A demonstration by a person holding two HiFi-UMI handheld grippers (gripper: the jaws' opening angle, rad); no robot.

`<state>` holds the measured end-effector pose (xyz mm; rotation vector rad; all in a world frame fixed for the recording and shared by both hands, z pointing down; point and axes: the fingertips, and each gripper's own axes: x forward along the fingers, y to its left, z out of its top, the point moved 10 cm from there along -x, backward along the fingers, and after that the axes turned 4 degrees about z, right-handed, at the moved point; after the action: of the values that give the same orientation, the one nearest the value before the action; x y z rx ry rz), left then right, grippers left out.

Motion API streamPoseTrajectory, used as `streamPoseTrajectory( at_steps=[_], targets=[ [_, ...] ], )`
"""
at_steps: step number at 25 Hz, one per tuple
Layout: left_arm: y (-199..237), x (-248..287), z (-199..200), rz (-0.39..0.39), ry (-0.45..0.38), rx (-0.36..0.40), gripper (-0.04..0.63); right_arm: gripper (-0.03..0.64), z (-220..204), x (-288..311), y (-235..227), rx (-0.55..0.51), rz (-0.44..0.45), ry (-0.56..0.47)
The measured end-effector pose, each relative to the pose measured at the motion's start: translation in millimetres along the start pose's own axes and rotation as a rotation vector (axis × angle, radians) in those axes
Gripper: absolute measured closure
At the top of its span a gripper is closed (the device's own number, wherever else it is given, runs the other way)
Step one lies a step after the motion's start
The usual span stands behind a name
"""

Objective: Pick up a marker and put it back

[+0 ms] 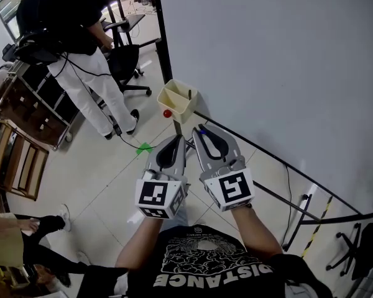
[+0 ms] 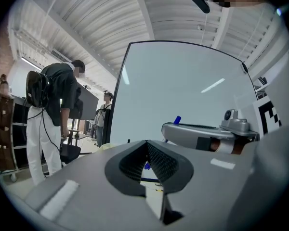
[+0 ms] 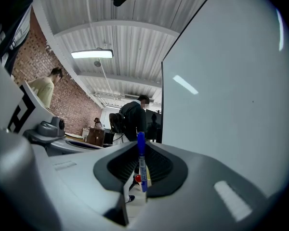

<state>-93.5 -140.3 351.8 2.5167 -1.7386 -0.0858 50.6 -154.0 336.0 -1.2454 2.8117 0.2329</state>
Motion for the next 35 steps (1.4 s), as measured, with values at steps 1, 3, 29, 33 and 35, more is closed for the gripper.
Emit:
streamPoseTrajectory(
  at_steps=[1, 3, 29, 33, 35],
  targets=[
    [-2.2, -2.3, -0.3, 0.001, -0.003, 0.004, 0.589, 0.577, -0.9, -3.5, 0.7, 0.001, -0.001, 0.003],
    [-6.8, -6.3, -0.4, 0.002, -0.006, 0.01, 0.589, 0.577, -1.4, -9.7, 1.8, 0.004, -0.003, 0.004],
    [3.7, -2.8, -3.9, 0.043, -0.001, 0.002, 0.589, 0.577, -0.9, 1.0, -3.0, -0.011, 0.014, -0.012],
    [14.8, 3.2, -3.4, 0.052, 0.006, -0.009, 0.589, 0.577, -1.6, 17.0, -6.3, -0.012, 0.02, -0.013],
    [20.3, 8.1, -4.2, 0.053, 0.015, -0.016, 0.589, 0.577, -3.9, 26.0, -9.1, -0.012, 0.02, -0.012]
  ],
)
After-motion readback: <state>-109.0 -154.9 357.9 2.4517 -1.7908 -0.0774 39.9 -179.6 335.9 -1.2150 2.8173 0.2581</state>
